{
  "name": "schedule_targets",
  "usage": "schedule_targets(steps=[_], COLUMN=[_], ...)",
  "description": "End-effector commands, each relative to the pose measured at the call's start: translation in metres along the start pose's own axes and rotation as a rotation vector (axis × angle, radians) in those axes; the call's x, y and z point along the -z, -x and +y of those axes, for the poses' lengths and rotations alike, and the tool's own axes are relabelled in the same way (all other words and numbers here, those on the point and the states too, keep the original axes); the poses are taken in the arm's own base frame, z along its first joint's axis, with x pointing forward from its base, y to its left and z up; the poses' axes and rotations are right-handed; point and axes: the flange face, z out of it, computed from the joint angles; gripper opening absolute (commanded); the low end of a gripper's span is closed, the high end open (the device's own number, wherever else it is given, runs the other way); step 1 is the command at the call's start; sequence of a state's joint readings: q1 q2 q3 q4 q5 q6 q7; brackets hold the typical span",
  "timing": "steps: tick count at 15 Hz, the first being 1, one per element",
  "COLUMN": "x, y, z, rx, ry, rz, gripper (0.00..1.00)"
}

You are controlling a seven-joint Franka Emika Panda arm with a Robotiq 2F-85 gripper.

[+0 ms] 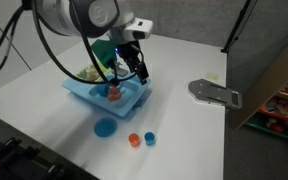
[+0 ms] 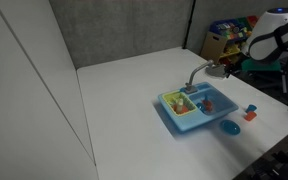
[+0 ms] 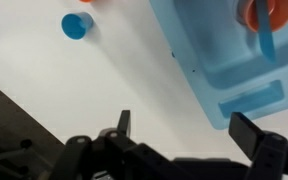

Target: Remove the scoop from the blue cup and put it on the counter

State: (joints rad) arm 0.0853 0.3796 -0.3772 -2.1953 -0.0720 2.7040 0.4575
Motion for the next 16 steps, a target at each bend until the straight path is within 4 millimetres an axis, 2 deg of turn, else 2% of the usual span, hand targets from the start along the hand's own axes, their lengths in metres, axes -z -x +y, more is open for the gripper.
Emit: schedule_targets(steps=[1, 10, 16], x=[0.044, 0.139, 0.204], y=[0.015, 0.048, 0.071], z=[-0.011, -0.048, -0.065], rx=[0.087, 0.215, 0.304], ry=[-0.03, -0.02, -0.034], rz=[-0.044, -0.156, -0.209], gripper=[1.0, 1.0, 1.0])
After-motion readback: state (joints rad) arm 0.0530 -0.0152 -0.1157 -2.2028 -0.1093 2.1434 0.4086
